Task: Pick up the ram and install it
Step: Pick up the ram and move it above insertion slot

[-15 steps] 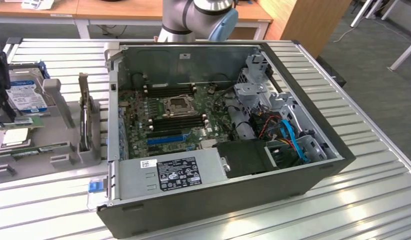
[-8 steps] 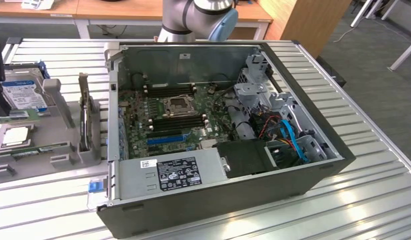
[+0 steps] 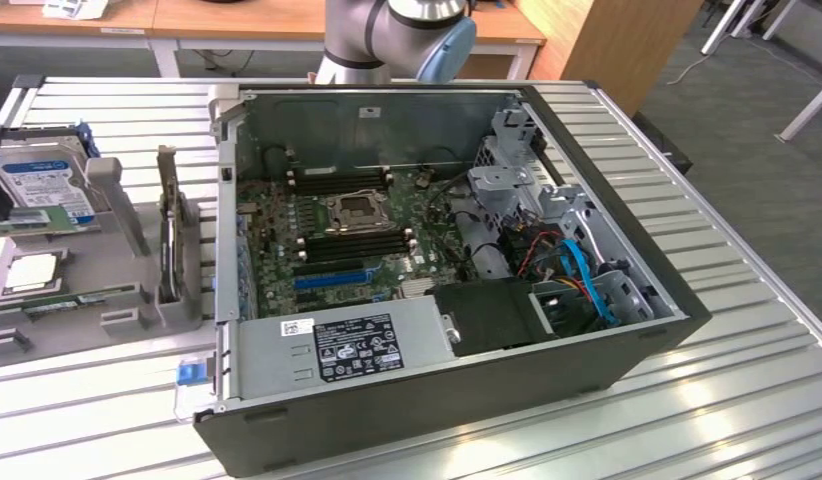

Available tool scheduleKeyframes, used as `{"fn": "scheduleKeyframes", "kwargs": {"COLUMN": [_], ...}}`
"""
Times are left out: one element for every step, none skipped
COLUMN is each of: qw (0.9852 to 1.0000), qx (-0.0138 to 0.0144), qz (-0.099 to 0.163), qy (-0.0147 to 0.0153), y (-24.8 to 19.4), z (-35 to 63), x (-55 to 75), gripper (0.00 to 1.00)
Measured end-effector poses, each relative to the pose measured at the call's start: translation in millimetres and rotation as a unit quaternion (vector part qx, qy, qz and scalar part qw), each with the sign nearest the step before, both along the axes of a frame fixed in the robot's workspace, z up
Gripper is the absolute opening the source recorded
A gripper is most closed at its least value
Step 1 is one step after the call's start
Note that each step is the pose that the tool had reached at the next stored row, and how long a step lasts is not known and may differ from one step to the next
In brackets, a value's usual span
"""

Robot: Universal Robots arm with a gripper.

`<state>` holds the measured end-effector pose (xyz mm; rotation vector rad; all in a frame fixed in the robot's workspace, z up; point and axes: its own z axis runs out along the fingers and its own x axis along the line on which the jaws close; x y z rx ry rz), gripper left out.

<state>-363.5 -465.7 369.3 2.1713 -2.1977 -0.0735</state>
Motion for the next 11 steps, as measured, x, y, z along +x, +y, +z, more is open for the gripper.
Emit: {"fn": "scheduleKeyframes", "kwargs": {"qw": [1.0, 1.0, 1.0, 1.0, 1.0, 1.0, 1.0, 1.0, 1.0, 1.0, 1.0], "qx": [0.0, 0.0, 0.0, 0.0, 0.0, 0.0, 0.0, 0.0, 0.0, 0.0, 0.0], "qz": [0.0, 0.0, 0.0, 0.0, 0.0, 0.0, 0.0, 0.0, 0.001, 0.001, 0.001], "qy": [0.0, 0.0, 0.0, 0.0, 0.0, 0.0, 0.0, 0.0, 0.0, 0.0, 0.0], "y": [0.0, 0.0, 0.0, 0.0, 0.0, 0.0, 0.0, 0.0, 0.0, 0.0, 0.0], "z": [1.8, 3.8, 5.7, 7.8, 9.9, 11.8, 13.7, 15.6, 17.5, 19.3, 21.1], "x": [0.0, 0.0, 0.0, 0.0, 0.0, 0.0, 0.0, 0.0, 0.0, 0.0, 0.0], "gripper": [0.12, 0.12, 0.12, 0.12, 0.12, 0.12, 0.12, 0.12, 0.12, 0.12, 0.12]}}
